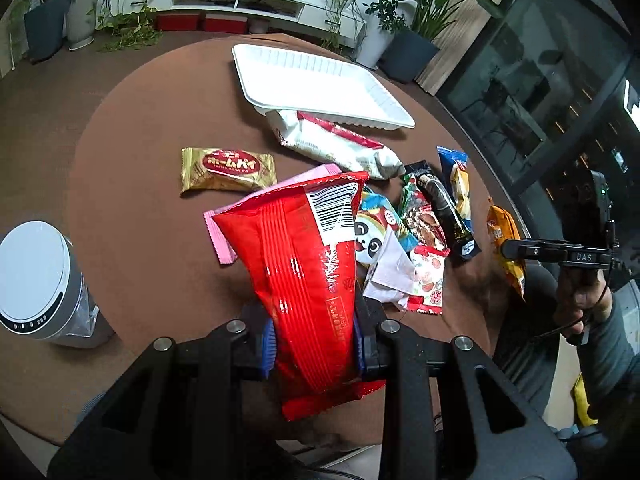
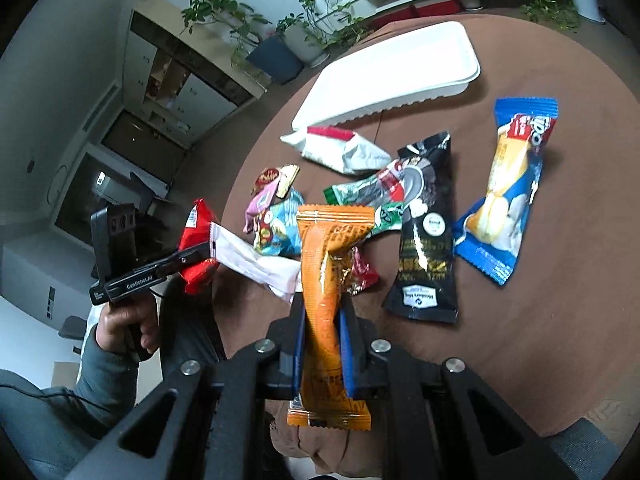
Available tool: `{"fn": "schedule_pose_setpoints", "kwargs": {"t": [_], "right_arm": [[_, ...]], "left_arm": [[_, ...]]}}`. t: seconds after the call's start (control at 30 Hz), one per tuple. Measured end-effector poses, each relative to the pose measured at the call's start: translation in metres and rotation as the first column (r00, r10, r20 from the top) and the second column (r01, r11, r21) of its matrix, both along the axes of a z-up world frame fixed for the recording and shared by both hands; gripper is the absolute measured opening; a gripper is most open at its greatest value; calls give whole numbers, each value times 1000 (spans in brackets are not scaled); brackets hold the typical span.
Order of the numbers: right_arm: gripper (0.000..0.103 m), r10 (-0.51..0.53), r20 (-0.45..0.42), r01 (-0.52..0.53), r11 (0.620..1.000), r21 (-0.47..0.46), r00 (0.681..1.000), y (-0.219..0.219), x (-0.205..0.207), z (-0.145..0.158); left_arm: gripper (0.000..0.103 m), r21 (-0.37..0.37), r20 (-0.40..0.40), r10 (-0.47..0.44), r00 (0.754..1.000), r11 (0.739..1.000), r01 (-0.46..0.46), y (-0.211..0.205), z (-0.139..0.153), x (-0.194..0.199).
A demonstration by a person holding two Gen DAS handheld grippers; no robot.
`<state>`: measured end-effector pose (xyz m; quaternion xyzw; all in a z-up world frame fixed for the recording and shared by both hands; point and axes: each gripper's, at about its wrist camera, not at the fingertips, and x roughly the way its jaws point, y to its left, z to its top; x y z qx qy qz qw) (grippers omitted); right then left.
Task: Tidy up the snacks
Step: 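Carry the red bag and orange bar over the white tray with both tools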
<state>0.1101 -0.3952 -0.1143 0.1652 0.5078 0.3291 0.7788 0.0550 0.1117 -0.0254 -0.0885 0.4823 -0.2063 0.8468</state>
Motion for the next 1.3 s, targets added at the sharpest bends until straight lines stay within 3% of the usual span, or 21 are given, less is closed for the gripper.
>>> {"fn": "schedule_pose_setpoints", "kwargs": {"t": [0.23,0.5,0.67,0.9,1.1,1.3], "right_arm": [[16,-40,0,40,998,43,999,-7,6,4],[16,-140,4,139,986,89,990,-32,17,6],[16,-284,5,281,953,111,959,-70,33,14],[16,-428,99,421,903,90,898,-104,65,49],[16,-419,195,409,908,90,887,-78,117,84],[16,-343,215,335,939,72,915,-13,179,89]], "left_arm": [[26,-78,10,-9,1000,997,10,4,9,-1],[26,-113,52,16,999,994,-10,17,31,12],[26,-121,90,51,995,992,-40,34,51,40],[26,-81,145,67,987,995,-55,36,83,95],[26,-39,179,45,983,998,-39,10,105,161],[26,-22,122,12,992,1000,-10,-35,90,223]]}}
